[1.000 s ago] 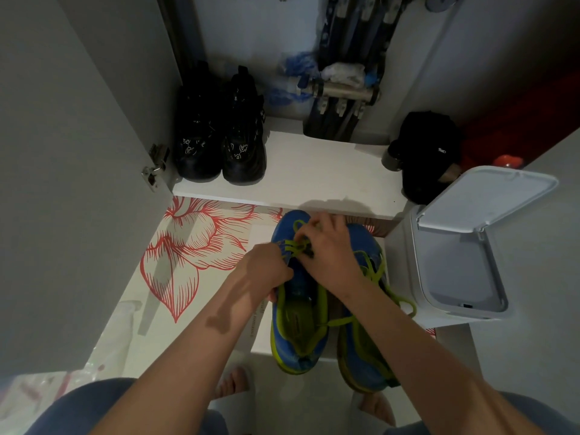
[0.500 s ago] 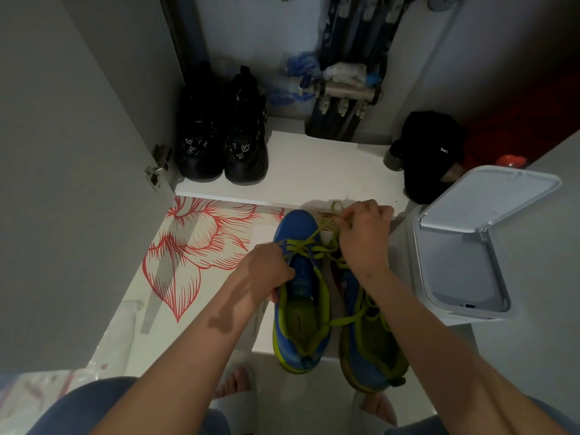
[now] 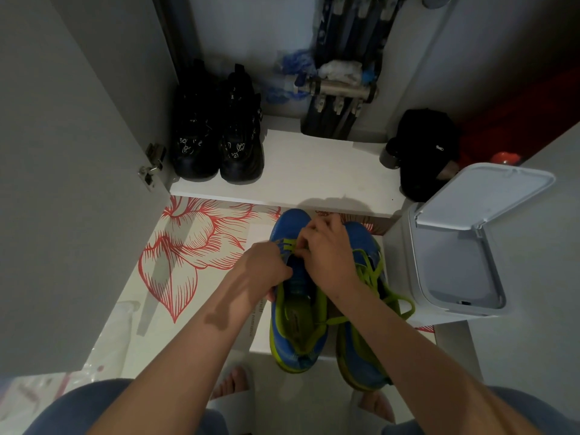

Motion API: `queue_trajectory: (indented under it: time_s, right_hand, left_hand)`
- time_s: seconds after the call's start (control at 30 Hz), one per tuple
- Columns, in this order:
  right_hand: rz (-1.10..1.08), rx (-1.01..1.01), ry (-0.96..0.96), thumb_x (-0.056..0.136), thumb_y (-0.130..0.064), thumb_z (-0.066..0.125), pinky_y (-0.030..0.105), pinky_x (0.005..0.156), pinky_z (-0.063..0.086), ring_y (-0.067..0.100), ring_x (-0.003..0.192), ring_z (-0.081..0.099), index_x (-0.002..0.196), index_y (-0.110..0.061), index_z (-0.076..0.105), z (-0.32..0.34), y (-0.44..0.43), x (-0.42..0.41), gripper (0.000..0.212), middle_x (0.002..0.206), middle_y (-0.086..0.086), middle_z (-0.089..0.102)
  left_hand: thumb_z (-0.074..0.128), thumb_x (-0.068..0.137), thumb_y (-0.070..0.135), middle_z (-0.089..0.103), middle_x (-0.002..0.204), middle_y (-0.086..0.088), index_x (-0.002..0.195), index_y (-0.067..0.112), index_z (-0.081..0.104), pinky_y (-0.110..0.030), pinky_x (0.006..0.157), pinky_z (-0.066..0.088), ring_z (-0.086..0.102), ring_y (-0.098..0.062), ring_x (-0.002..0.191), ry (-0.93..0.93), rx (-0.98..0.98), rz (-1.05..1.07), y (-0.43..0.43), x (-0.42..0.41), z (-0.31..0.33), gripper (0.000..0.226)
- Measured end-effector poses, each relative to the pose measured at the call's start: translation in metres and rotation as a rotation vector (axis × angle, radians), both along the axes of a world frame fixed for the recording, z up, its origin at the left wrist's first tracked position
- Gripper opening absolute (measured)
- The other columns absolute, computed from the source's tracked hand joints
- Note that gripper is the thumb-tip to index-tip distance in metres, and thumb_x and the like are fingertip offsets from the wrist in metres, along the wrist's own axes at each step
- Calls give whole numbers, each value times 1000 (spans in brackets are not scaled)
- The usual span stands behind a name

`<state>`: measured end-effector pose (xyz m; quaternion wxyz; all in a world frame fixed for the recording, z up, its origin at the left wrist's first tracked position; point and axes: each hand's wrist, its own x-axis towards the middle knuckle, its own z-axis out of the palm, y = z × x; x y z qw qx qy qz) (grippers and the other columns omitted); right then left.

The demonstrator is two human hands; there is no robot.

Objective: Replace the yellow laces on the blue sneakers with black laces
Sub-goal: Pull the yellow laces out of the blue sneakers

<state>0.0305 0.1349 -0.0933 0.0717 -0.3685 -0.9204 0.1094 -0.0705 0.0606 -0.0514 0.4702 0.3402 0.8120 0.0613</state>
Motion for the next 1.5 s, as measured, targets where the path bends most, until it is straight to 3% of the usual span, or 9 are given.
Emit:
queue_trajectory:
  time_s: [0.23, 0.43, 0.63, 0.9, 1.0, 1.1, 1.17, 1.33, 1.5]
  right_hand:
    - [-534, -342, 560, 96, -19, 50, 29, 67, 37, 24, 87, 53, 90, -12, 48, 38, 41, 22, 9, 87, 5, 53]
    - [-288, -360, -49, 95, -17, 47, 29, 70, 42, 23, 92, 58, 103, -4, 58, 29, 25, 22, 19, 98, 7, 59]
    - [-198, -331, -132, 94, -5, 43, 31, 80, 43, 27, 103, 56, 106, -2, 58, 39, 19, 24, 20, 106, 12, 53]
    - [-76, -543, -281, 91, -23, 55, 31, 59, 51, 22, 61, 54, 65, -11, 41, 50, -10, 17, 32, 63, 4, 44]
    - [-89, -540, -289, 92, -9, 50, 28, 49, 40, 24, 64, 56, 60, -13, 33, 47, -6, 20, 37, 61, 7, 43]
    - [-119, -592, -285, 93, -9, 49, 38, 66, 54, 34, 82, 65, 66, -11, 38, 45, -2, 24, 30, 85, 21, 63]
    - [-116, -594, -280, 93, -9, 49, 36, 62, 51, 35, 84, 66, 65, -11, 38, 44, -2, 24, 30, 91, 24, 64]
    - [-95, -608, -294, 93, -10, 50, 28, 53, 40, 32, 74, 61, 62, -13, 34, 43, -1, 23, 35, 63, 10, 48]
    - [-82, -582, -309, 92, -9, 49, 25, 48, 36, 20, 59, 55, 60, -14, 34, 43, -1, 22, 36, 56, 4, 40]
  left_hand:
    - [52, 91, 15, 71, 100, -19, 100, -3, 62, -37, 87, 55, 69, -29, 93, 28, 10, -13, -3, -1, -3, 23]
    - [58, 89, 28, 60, 114, -12, 118, 5, 53, -33, 78, 49, 61, -27, 102, 281, 104, -101, 2, 4, -6, 37]
    - [52, 92, 17, 47, 120, -9, 121, 17, 57, -32, 85, 45, 48, -24, 110, 448, 424, -170, 10, 8, -28, 30]
    - [59, 90, 29, 43, 118, -7, 111, 18, 64, -30, 87, 44, 46, -22, 108, 382, 433, -148, 14, 10, -42, 25]
    - [56, 91, 18, 59, 106, -12, 96, 9, 67, -27, 67, 48, 60, -21, 88, 198, 515, 248, 13, 8, -48, 15]
    - [47, 94, 3, 64, 77, -15, 78, 2, 56, -21, 47, 51, 63, -10, 49, -434, 511, 1063, 10, -6, -41, 19]
    - [45, 94, -1, 59, 64, -9, 71, 6, 52, -22, 45, 48, 58, -12, 44, -567, 515, 1181, 7, -10, -38, 25]
    - [50, 90, 13, 61, 101, -6, 102, 17, 68, -35, 82, 49, 56, -22, 95, 307, 632, 302, 16, 5, -32, 22]
    - [50, 94, 33, 64, 105, 0, 108, 22, 60, -33, 91, 33, 50, -23, 106, 504, 530, -188, 17, 17, -36, 20]
